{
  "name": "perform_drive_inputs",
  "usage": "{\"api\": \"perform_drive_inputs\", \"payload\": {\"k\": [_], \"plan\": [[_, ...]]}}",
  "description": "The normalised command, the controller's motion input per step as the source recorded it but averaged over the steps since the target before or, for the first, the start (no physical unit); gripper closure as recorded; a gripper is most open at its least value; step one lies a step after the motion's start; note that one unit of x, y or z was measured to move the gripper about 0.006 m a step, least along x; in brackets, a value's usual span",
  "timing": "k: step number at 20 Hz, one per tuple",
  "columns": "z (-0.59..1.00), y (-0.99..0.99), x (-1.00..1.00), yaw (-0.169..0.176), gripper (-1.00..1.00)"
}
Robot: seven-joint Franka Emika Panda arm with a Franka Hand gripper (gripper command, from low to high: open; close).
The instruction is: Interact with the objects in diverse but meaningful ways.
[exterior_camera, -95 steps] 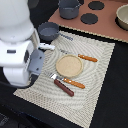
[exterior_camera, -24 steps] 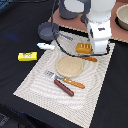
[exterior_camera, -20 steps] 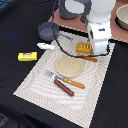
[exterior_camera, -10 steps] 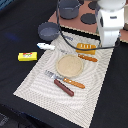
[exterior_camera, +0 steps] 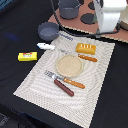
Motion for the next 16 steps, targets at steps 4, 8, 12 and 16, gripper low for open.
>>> {"api": "perform_drive_inputs", "payload": {"k": [4, 8, 12, 16], "plan": [[0.0, -0.01, -1.0, 0.0, -1.0], [0.0, 0.0, -0.96, 0.0, -1.0], [0.0, 0.0, -0.92, 0.0, -1.0], [-0.01, -0.06, -0.84, 0.0, -1.0]]}}
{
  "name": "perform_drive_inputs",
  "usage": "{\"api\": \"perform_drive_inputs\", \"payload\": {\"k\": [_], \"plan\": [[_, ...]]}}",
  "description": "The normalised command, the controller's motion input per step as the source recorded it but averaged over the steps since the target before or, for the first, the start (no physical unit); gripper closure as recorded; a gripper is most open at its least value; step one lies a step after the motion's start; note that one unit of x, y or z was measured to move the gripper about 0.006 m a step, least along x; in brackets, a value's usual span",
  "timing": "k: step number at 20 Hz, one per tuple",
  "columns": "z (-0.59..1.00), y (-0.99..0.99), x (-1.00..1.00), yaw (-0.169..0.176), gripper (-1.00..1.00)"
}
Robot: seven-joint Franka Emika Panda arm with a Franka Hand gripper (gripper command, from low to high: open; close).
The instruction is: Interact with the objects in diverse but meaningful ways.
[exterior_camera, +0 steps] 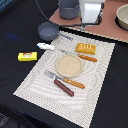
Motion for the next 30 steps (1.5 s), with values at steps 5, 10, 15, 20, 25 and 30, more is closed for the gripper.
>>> {"api": "perform_drive_inputs", "payload": {"k": [5, 10, 15, 20, 25, 30], "plan": [[-0.1, -0.37, -0.7, 0.0, -1.0], [-0.2, -0.49, -0.89, -0.005, -1.0], [-0.19, -0.43, -0.94, -0.013, -1.0], [-0.21, -0.42, -0.93, -0.017, -1.0], [-0.27, -0.38, -0.81, -0.019, -1.0], [-0.38, -0.11, -0.69, -0.019, -1.0]]}}
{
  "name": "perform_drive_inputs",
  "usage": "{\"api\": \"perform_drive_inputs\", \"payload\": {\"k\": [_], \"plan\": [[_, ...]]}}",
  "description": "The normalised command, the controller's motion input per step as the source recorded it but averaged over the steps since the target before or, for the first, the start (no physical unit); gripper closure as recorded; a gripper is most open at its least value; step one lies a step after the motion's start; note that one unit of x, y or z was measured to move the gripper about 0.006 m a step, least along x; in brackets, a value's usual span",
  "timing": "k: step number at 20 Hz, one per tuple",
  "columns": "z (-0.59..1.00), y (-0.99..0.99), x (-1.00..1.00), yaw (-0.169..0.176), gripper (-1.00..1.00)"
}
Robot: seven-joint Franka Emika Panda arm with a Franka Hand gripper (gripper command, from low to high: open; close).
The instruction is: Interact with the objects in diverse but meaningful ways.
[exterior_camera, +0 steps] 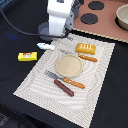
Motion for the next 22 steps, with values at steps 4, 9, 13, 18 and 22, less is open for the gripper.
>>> {"api": "perform_drive_inputs", "payload": {"k": [4, 9, 13, 18, 22], "plan": [[-0.37, 0.0, -0.63, -0.028, -1.0], [-0.33, 0.04, -0.57, -0.053, -1.0], [-0.3, 0.02, -0.56, -0.057, -1.0], [-0.27, 0.11, -0.35, -0.078, -1.0], [-0.25, 0.23, -0.24, -0.088, -1.0]]}}
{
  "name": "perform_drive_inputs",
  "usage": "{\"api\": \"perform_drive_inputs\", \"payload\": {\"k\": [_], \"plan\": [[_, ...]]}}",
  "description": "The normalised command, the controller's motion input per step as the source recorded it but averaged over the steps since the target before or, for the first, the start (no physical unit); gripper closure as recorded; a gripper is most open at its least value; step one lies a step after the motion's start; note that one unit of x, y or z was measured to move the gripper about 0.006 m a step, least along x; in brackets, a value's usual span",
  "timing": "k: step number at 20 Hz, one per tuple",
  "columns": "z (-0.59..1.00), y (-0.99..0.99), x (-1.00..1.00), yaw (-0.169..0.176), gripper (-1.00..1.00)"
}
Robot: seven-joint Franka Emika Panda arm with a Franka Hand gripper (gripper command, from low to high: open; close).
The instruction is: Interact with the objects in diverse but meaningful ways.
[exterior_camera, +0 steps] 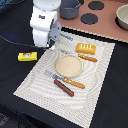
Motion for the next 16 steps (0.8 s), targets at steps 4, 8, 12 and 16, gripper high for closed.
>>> {"api": "perform_drive_inputs", "payload": {"k": [4, 8, 12, 16], "plan": [[-0.25, 0.26, -0.18, -0.072, -1.0], [-0.22, 0.19, -0.18, -0.021, -1.0], [-0.25, 0.16, -0.26, 0.0, -1.0], [-0.21, 0.27, -0.27, 0.001, -1.0]]}}
